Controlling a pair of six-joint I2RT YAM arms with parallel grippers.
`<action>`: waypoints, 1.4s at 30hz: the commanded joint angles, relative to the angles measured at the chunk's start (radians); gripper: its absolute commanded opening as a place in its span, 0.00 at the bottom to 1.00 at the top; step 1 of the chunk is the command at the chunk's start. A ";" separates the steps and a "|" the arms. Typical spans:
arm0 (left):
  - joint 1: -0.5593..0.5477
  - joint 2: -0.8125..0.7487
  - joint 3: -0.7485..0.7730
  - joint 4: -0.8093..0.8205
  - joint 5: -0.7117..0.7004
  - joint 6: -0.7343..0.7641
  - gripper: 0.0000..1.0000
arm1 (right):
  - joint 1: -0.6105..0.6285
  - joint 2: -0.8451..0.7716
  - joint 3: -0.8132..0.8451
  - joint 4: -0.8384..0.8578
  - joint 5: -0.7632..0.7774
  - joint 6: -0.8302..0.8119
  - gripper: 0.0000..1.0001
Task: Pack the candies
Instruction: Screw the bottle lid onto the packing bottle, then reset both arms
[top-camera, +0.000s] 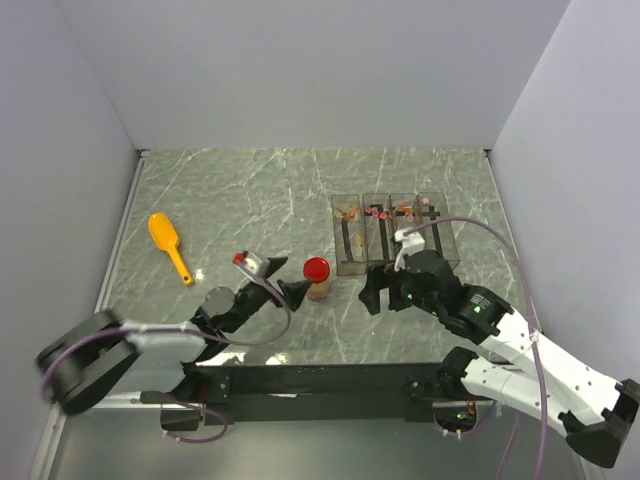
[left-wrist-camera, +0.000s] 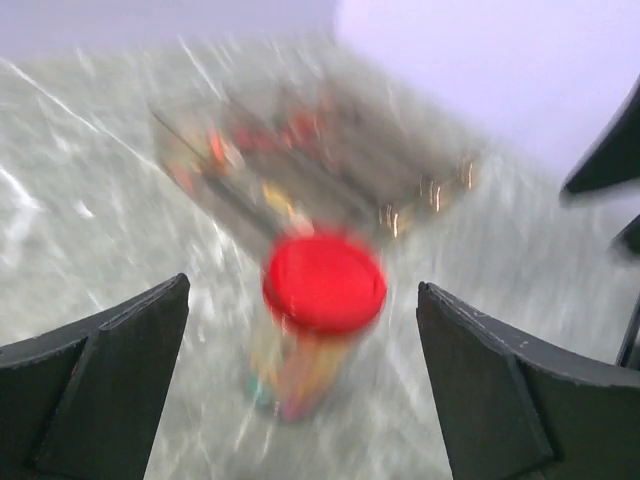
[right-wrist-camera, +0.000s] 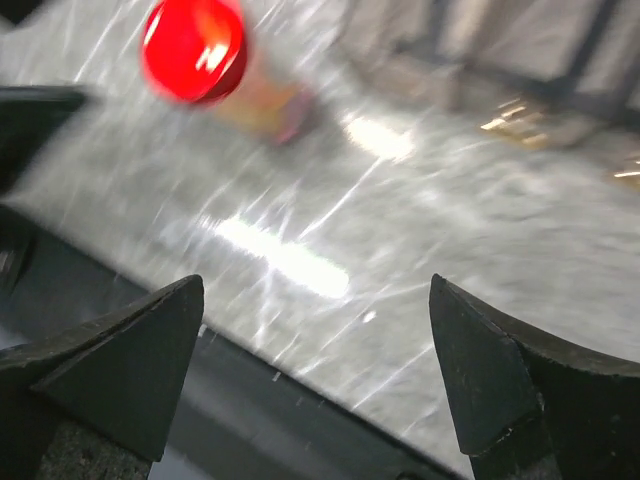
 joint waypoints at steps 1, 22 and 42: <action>-0.001 -0.258 0.103 -0.369 -0.198 -0.108 0.99 | -0.069 -0.028 0.062 0.010 0.136 -0.031 1.00; 0.255 -0.667 0.713 -1.459 -0.723 -0.049 0.99 | -0.645 -0.110 0.203 0.102 0.205 0.042 1.00; 0.256 -1.400 0.469 -1.439 -0.818 -0.015 1.00 | -0.642 -0.717 -0.109 0.179 0.144 -0.148 1.00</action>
